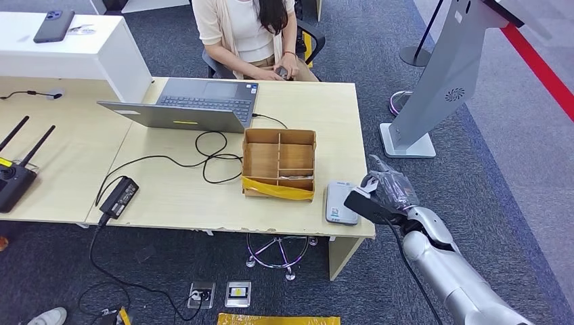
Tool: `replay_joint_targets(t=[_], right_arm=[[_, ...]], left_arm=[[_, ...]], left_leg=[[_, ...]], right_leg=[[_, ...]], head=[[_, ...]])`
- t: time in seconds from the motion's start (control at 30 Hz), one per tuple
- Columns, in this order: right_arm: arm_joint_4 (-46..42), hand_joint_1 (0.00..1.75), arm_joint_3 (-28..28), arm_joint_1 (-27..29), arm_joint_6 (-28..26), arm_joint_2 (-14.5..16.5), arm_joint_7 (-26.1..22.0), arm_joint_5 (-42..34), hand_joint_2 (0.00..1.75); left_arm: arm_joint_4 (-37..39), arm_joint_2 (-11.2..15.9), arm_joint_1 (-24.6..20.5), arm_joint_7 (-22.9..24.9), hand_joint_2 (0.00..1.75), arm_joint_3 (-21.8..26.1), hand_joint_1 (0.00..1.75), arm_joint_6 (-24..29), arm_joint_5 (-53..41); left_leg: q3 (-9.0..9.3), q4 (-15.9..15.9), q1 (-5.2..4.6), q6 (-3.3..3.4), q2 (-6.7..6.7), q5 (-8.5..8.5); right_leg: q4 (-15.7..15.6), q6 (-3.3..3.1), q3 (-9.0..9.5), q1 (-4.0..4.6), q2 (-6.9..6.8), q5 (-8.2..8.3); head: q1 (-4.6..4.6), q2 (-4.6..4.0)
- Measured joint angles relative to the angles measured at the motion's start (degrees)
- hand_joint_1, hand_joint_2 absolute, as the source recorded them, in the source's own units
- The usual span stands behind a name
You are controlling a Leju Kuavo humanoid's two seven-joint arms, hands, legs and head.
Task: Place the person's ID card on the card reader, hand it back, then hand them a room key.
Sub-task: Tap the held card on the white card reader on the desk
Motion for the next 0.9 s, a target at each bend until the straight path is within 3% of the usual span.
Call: replay_joint_targets(t=[0.9], right_arm=[[0.61, 1.75, 0.56, 1.07, 2.86, 1.17, -0.6, 0.11, 1.75]], left_arm=[[0.0, 0.13, -0.06, -1.09, 0.0, -1.39, 0.0, -0.38, 0.27]], left_leg=[[-0.01, 0.0, 0.0, 0.0, 0.0, 0.0]], right_leg=[[0.0, 0.0, 0.01, 0.0, 0.0, 0.0]], head=[[-0.01, -0.01]])
